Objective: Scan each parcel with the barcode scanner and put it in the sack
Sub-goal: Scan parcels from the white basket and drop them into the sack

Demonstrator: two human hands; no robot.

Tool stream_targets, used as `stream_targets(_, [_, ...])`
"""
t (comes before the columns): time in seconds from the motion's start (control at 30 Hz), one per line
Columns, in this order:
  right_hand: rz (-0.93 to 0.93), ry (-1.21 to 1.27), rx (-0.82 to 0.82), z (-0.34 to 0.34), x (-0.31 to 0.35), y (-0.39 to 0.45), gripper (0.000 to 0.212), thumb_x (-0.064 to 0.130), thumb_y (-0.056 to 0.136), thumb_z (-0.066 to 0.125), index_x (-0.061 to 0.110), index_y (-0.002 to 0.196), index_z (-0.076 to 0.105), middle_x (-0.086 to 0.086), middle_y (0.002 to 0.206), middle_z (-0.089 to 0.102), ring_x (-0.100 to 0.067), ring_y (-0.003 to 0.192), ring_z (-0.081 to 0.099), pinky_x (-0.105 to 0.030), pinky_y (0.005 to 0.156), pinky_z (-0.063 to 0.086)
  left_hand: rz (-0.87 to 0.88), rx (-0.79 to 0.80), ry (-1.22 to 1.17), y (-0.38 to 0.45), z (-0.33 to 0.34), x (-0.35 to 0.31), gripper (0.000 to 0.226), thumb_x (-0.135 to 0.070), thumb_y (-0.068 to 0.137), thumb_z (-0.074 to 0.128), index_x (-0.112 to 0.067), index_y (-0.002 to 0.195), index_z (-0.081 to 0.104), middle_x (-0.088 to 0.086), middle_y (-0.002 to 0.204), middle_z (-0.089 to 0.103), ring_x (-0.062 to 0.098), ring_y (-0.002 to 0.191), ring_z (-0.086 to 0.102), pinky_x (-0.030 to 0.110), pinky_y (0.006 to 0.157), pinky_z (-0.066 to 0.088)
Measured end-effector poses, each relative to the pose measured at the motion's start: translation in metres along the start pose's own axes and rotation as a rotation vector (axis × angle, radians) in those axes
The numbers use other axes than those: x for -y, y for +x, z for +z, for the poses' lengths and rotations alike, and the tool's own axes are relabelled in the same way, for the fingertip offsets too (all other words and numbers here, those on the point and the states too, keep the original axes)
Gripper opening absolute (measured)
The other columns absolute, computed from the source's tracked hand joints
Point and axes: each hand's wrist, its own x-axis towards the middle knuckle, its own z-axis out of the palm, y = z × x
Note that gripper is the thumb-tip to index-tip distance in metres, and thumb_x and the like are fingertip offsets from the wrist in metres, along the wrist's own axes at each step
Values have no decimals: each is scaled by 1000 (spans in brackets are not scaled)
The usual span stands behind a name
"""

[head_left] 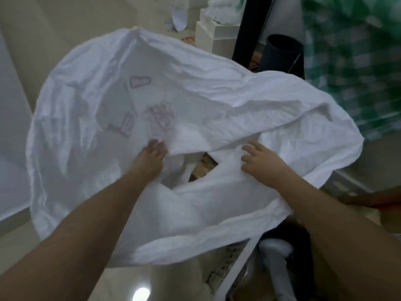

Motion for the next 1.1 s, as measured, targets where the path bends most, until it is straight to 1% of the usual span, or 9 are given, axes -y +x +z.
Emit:
stream_targets(0.07, [68, 24, 59, -7, 2, -2, 14, 14, 65, 82, 21, 76, 76, -2, 86, 73, -32, 101, 65, -49, 104, 40, -1, 119, -46, -16, 7, 15, 48, -23, 102, 24, -15, 147, 37, 9, 161, 9, 28, 149, 2, 44, 118, -3])
stream_targets(0.17, [55, 237, -40, -26, 19, 6, 20, 17, 84, 65, 20, 102, 74, -3, 109, 69, -28, 113, 58, -41, 106, 36, 132, 181, -84, -35, -15, 17, 48, -24, 100, 43, -22, 148, 35, 13, 161, 1, 29, 149, 0, 42, 118, -4])
stream_targets(0.33, [111, 644, -188, -66, 56, -7, 28, 18, 95, 45, 6, 93, 71, -8, 92, 66, -25, 94, 57, -38, 84, 45, 219, 69, -197, -48, -59, 10, 42, -14, 99, 43, -19, 141, 45, 10, 156, 26, 25, 144, 24, 36, 118, 19])
stream_targets(0.43, [232, 814, -210, -81, 71, -38, 26, 15, 96, 48, 4, 97, 71, -10, 99, 67, -25, 99, 57, -38, 85, 46, 135, 73, -446, -60, -101, -6, 34, -12, 100, 41, -13, 131, 55, 5, 138, 52, 23, 124, 52, 29, 92, 43])
stream_targets(0.5, [347, 932, -260, -93, 79, -67, 24, 15, 96, 51, 6, 107, 71, -8, 111, 67, -23, 109, 56, -32, 93, 45, 92, 27, -591, -72, -134, -19, 31, -15, 100, 43, -13, 128, 57, 5, 129, 58, 23, 113, 58, 29, 79, 42])
stream_targets(0.63, [694, 1081, -279, -111, 97, -137, 24, 14, 95, 52, 9, 112, 68, -6, 115, 64, -23, 108, 56, -27, 86, 42, 100, -117, -864, -101, -176, -48, 32, -27, 101, 42, -22, 130, 56, 7, 129, 57, 24, 113, 55, 34, 89, 45])
stream_targets(0.77, [1029, 1171, 8, -104, 128, -184, 21, 17, 94, 48, 6, 106, 62, -11, 98, 60, -28, 93, 58, -32, 69, 44, 177, -118, -1031, -130, -205, -79, 35, -27, 102, 41, -18, 132, 55, 3, 135, 55, 22, 119, 51, 34, 98, 40])
stream_targets(0.9, [1056, 1288, 408, -81, 157, -180, 53, 42, 97, 46, 0, 130, 51, -18, 114, 61, -33, 101, 59, -36, 82, 49, 235, -113, -1087, -150, -218, -104, 34, -27, 100, 44, -17, 130, 57, 2, 134, 56, 19, 117, 52, 30, 98, 39])
stream_targets(1.1, [1080, 1305, 562, -57, 159, -160, 59, 39, 98, 46, 2, 143, 38, -20, 148, 37, -35, 134, 38, -41, 110, 35, 245, -83, -1132, -160, -227, -117, 30, -24, 101, 45, -15, 125, 60, 1, 129, 59, 17, 112, 54, 20, 90, 35])
